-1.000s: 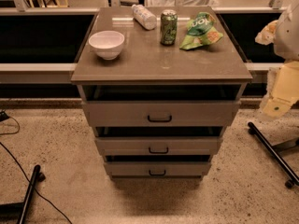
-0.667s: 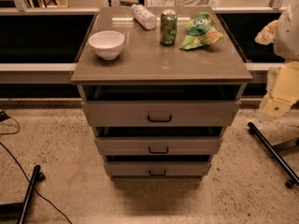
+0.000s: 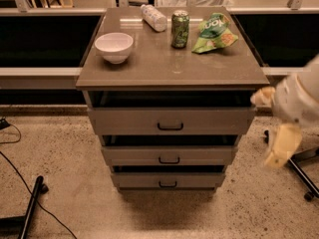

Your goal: Open bottom drawer

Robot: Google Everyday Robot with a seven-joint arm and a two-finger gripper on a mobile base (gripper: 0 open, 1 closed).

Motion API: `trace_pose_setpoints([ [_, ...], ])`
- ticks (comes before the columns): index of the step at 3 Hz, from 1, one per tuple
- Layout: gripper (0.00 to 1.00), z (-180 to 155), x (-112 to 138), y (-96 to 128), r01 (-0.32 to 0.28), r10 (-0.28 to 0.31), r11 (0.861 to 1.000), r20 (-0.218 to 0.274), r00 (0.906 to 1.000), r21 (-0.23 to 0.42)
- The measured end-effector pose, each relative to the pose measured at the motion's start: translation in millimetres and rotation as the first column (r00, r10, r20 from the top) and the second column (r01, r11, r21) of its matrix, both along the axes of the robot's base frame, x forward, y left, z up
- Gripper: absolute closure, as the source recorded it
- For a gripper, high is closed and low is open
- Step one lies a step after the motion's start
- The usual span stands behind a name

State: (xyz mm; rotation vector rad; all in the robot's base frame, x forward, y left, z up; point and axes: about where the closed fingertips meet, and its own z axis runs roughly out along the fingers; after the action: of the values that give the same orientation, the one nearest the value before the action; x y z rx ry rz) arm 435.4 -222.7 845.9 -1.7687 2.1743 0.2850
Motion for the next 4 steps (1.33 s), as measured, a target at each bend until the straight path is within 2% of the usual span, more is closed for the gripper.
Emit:
trace_pose_setpoints([
  [1,0.00,-73.5,-17.4,-7.3,-0.010,0.011,0.997,-0.019,0.9998,0.073],
  [3,0.00,-77.3,-18.3,-7.6,-0.012,0.013,0.997,-0.015,0.9998,0.070],
  [4,0.00,-101.5,-12.3,-9.3,0.009,-0.011,0.998,0.019,0.9998,0.059],
])
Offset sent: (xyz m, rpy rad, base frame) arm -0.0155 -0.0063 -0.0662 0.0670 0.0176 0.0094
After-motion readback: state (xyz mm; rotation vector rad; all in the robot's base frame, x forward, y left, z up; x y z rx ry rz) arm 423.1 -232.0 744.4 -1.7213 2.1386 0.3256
